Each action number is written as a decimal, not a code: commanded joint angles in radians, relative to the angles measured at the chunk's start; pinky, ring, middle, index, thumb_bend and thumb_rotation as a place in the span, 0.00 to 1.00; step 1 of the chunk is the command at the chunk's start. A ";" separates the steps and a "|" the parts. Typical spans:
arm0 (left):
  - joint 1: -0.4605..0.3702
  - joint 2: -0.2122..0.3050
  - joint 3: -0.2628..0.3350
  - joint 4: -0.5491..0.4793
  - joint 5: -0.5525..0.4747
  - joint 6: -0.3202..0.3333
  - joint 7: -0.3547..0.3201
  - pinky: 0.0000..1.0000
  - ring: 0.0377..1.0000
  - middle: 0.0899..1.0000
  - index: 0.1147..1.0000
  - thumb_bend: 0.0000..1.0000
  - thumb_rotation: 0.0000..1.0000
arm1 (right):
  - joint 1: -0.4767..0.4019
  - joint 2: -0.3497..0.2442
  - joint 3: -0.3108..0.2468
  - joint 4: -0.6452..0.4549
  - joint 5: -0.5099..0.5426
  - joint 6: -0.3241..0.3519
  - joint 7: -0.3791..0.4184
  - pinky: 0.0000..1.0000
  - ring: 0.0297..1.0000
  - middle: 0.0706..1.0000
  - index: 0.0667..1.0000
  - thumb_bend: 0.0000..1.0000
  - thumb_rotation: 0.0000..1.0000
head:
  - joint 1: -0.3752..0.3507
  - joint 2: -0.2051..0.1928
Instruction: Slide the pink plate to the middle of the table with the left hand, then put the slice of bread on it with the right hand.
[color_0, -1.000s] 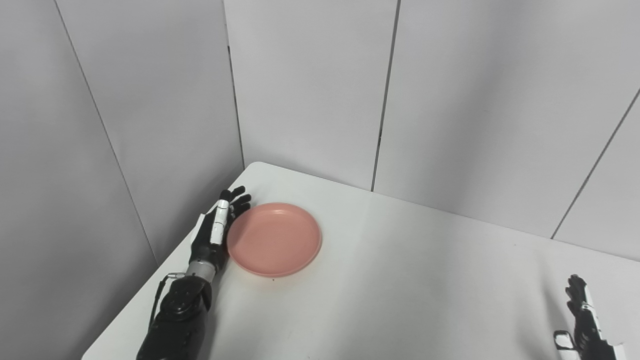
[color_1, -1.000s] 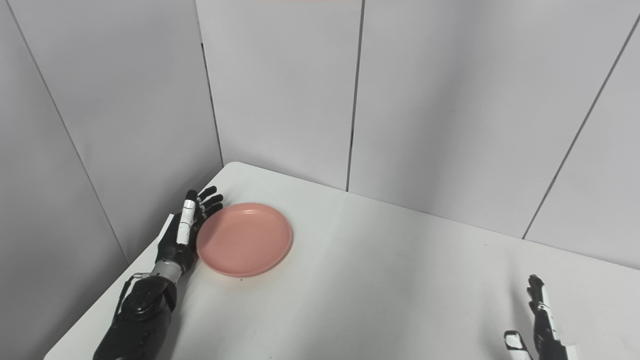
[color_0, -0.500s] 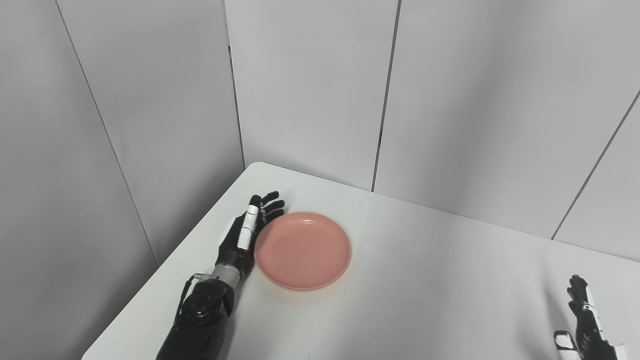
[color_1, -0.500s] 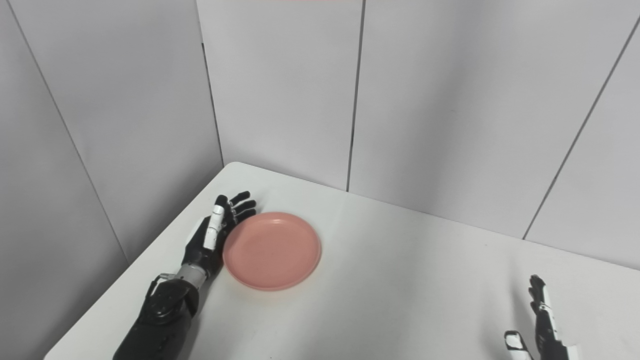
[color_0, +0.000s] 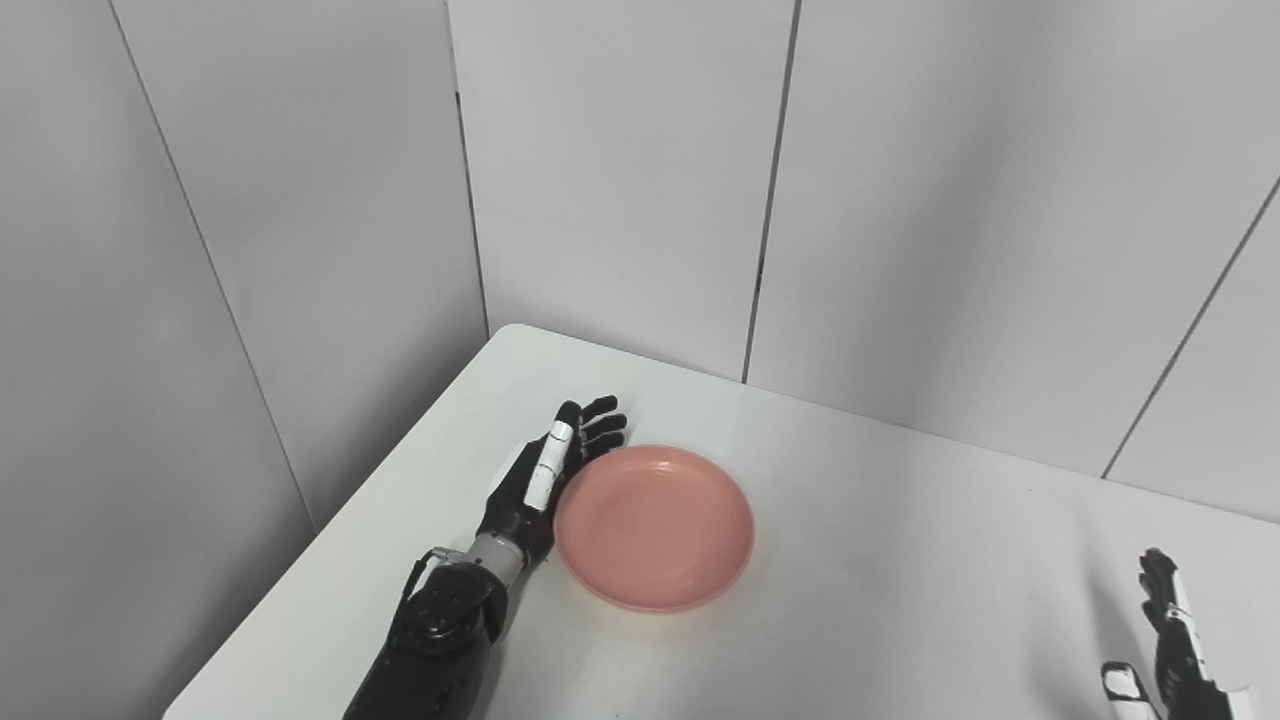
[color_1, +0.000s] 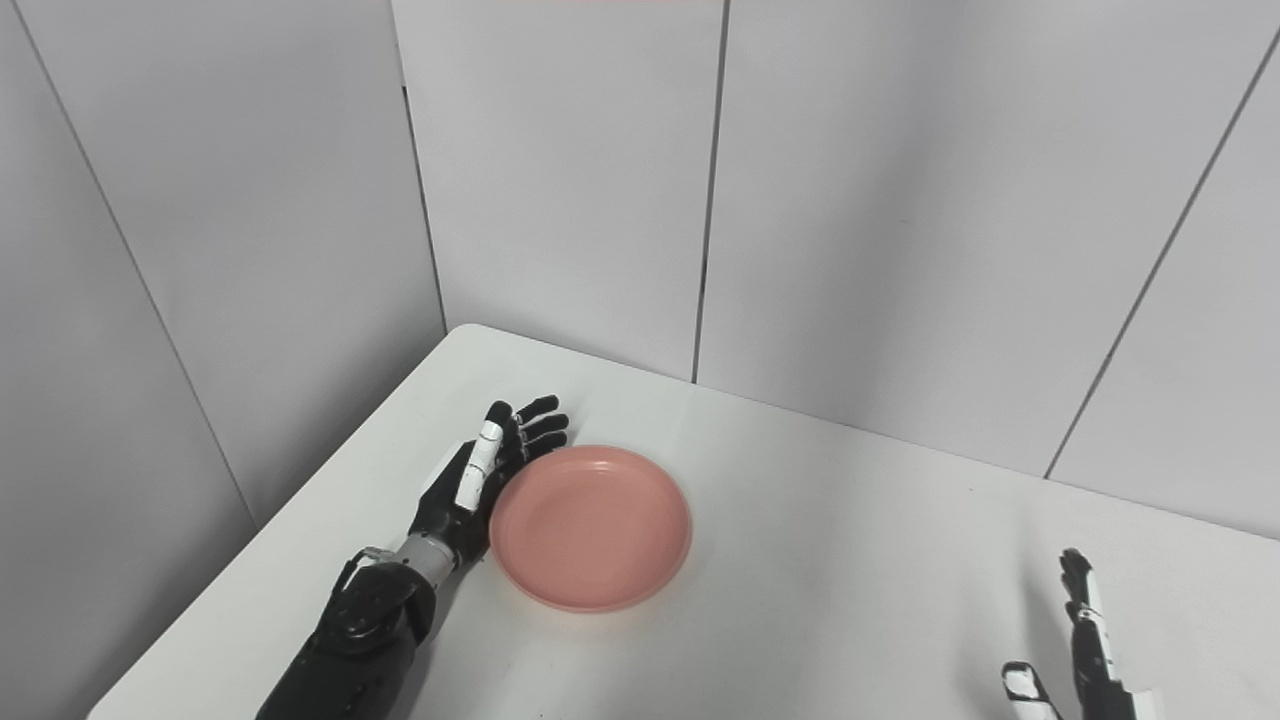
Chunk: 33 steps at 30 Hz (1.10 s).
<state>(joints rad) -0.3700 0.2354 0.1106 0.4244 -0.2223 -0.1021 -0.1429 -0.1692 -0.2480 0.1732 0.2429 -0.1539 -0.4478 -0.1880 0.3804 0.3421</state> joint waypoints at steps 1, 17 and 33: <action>0.000 -0.016 -0.020 -0.029 -0.006 0.007 -0.037 0.92 0.86 0.84 0.80 0.85 1.00 | 0.100 0.014 0.024 0.087 -0.010 -0.022 -0.014 1.00 1.00 0.99 0.99 0.77 1.00 | -0.018 -0.001; 0.063 -0.068 -0.089 -0.151 -0.012 0.091 -0.088 0.97 0.89 0.86 0.83 0.80 1.00 | 0.105 0.040 0.043 0.064 -0.037 -0.022 -0.032 0.97 0.97 0.98 0.97 0.79 1.00 | -0.172 -0.003; 0.121 -0.131 -0.149 -0.288 -0.014 0.179 -0.086 0.99 0.92 0.90 0.87 0.76 1.00 | 0.127 0.095 0.019 0.025 -0.159 -0.021 -0.094 0.86 0.90 0.91 0.92 0.85 1.00 | -0.274 0.037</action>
<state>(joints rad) -0.2482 0.1221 -0.0238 0.1562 -0.2382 0.0662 -0.2017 -0.1433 -0.2062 0.1712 0.2009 -0.3096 -0.4480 -0.2521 0.1074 0.3773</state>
